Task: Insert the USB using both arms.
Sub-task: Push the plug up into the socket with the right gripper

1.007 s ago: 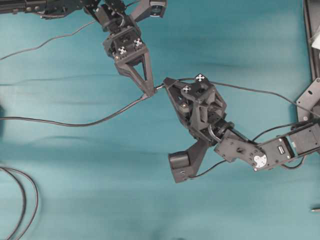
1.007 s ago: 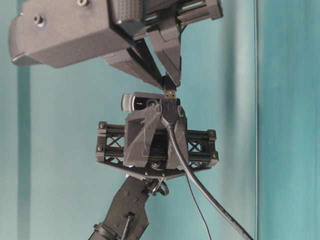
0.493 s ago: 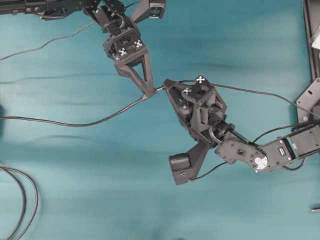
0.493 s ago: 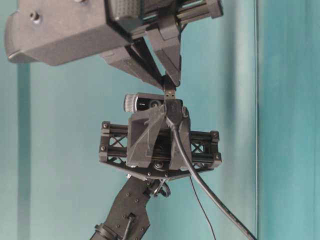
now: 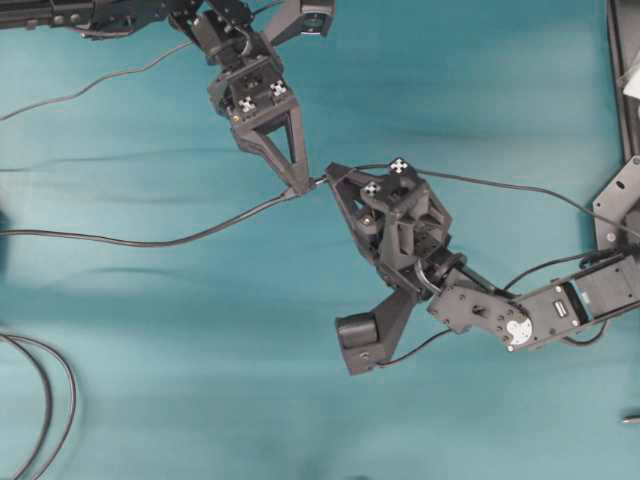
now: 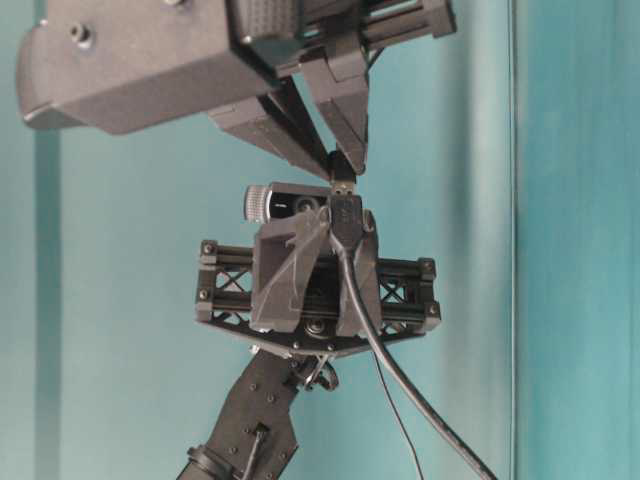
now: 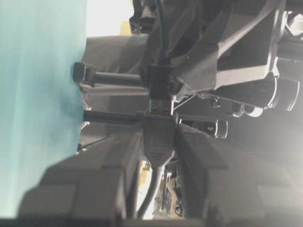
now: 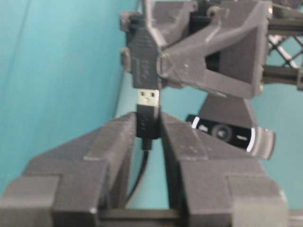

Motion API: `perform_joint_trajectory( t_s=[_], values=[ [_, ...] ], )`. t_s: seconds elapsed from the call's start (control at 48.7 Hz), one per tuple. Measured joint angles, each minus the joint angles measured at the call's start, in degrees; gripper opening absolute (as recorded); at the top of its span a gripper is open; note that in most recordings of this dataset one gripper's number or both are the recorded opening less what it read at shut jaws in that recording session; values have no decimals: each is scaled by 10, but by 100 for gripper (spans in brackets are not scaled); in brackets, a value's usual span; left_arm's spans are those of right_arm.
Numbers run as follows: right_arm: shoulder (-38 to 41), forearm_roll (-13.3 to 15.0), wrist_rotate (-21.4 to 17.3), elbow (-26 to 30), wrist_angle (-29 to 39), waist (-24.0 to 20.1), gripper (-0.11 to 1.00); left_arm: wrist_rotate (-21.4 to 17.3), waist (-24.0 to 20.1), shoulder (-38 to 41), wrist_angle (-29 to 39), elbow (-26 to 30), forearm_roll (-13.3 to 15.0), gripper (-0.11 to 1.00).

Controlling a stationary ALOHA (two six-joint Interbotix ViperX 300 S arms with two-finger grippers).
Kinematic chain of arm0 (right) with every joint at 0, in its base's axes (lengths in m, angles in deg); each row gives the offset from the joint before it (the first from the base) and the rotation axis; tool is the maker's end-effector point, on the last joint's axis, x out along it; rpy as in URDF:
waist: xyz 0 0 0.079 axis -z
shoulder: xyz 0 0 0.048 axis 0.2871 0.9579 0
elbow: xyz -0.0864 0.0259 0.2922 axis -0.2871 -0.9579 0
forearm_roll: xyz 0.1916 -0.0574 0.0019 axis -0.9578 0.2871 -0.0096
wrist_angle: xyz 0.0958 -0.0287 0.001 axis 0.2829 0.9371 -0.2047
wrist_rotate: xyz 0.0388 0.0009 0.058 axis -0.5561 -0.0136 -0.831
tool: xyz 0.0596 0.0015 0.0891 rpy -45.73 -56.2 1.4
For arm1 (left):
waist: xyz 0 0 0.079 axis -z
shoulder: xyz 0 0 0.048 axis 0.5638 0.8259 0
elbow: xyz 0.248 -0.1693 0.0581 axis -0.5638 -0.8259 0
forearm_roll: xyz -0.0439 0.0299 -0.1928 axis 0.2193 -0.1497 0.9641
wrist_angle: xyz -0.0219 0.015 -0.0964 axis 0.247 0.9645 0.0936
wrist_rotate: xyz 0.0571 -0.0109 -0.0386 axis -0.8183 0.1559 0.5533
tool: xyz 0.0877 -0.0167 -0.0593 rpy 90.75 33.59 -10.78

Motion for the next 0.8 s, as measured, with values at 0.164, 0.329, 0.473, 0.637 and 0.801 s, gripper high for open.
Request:
perform_joint_trajectory(
  t_s=[0.164,0.329,0.473,0.637,0.801],
  values=[
    [0,0,1,0,-1,-1,21,-1,4,0,0,0,0,22],
    [1,0,2,1,-12,-4,20,-1,11,6,3,1,0,22],
    [1,0,3,3,-16,-4,20,-1,13,9,1,6,0,22],
    [1,0,4,9,-16,-4,20,-1,14,10,2,17,-1,22],
    [1,0,6,13,-16,-8,20,-1,15,10,5,22,-2,22]
  ],
)
